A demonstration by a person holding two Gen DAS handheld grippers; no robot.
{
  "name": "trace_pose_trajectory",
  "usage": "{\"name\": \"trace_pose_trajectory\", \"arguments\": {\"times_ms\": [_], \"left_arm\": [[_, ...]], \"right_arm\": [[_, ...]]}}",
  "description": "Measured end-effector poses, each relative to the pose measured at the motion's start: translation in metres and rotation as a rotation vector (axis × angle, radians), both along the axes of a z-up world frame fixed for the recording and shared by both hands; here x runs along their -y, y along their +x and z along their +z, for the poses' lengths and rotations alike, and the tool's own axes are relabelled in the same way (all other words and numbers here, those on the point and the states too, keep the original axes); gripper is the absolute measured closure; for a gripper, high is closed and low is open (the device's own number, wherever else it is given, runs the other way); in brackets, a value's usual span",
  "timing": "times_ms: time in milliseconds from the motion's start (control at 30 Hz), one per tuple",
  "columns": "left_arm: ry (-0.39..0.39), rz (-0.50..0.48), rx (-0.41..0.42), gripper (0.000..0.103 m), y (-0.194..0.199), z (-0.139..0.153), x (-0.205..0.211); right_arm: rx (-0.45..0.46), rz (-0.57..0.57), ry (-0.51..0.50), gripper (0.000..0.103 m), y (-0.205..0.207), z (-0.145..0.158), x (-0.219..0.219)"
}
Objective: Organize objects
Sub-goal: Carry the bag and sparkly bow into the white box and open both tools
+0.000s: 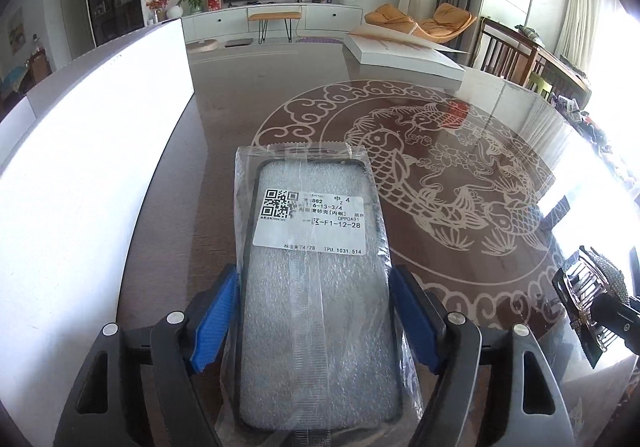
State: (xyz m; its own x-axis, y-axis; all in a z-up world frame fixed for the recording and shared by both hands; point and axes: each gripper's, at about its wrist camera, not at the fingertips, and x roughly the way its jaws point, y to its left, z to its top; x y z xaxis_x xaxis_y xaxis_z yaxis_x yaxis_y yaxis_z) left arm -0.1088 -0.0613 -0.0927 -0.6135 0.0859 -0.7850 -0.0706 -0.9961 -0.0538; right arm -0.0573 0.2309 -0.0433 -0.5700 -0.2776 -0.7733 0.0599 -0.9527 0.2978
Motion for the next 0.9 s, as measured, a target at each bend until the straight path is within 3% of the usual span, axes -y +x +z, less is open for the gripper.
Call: {"name": "trace_pose_trajectory", "arguments": {"times_ms": [200,433,533,633,800,900], "left_arm": [[0.069,-0.04,-0.042,0.029,0.044,0.016,-0.004],[0.206,-0.039,-0.17,0.029,0.093,0.108,0.031],[0.196,0.001,-0.229,0.029,0.103,0.146,0.07],[0.127,0.097,-0.225,0.029,0.103,0.159,0.12],[0.01,0.307,-0.111,0.029,0.088,0.133,0.209],[-0.01,0.392,-0.014,0.029,0.085,0.105,0.247]], "right_arm": [[-0.013,-0.059,-0.016,0.057,0.039,0.007,-0.023],[-0.072,-0.006,-0.025,0.057,0.042,0.043,-0.001],[-0.123,0.08,-0.044,0.057,0.034,0.074,0.042],[-0.156,0.207,-0.088,0.057,0.02,0.103,0.105],[-0.189,0.45,-0.106,0.057,-0.001,0.138,0.227],[-0.183,0.551,-0.051,0.057,-0.02,0.136,0.291]]}}
